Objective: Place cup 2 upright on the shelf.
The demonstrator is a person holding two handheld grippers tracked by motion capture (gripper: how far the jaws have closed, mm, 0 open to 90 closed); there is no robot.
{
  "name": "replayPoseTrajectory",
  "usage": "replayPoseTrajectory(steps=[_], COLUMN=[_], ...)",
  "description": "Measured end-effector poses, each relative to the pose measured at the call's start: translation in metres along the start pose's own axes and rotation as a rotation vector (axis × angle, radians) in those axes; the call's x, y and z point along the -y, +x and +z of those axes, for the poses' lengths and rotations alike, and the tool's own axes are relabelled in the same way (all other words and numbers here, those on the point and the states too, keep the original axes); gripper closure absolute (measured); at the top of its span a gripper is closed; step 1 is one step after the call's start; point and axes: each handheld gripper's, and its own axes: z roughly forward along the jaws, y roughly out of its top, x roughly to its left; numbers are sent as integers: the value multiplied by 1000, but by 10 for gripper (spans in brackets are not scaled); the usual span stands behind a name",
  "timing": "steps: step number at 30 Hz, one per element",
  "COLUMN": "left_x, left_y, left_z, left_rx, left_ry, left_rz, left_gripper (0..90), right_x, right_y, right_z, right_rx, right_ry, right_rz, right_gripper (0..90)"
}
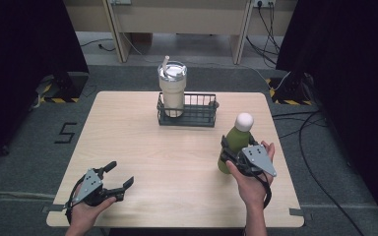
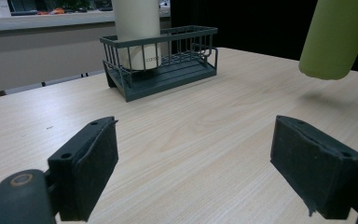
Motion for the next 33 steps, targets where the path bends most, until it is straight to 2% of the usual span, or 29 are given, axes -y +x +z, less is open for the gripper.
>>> replayPoseTrajectory(steps=[11,18,33], left_x=[0,-1,0], left_y=[1,2,3], left_z=[-1,-2,-1], left_rx=[0,-2,-3], left_ry=[-4,-8,-8], left_rz=[0,-1,-5], left_gripper=[143,143,144], right_x=[-7,-10,-27], right_y=[8,12,15], right_z=[13,21,37], right_rx=[-18,-28,-38], right_ry=[-10,-15,-37], right_rz=[-1,15,-6], right_gripper=[244,244,245])
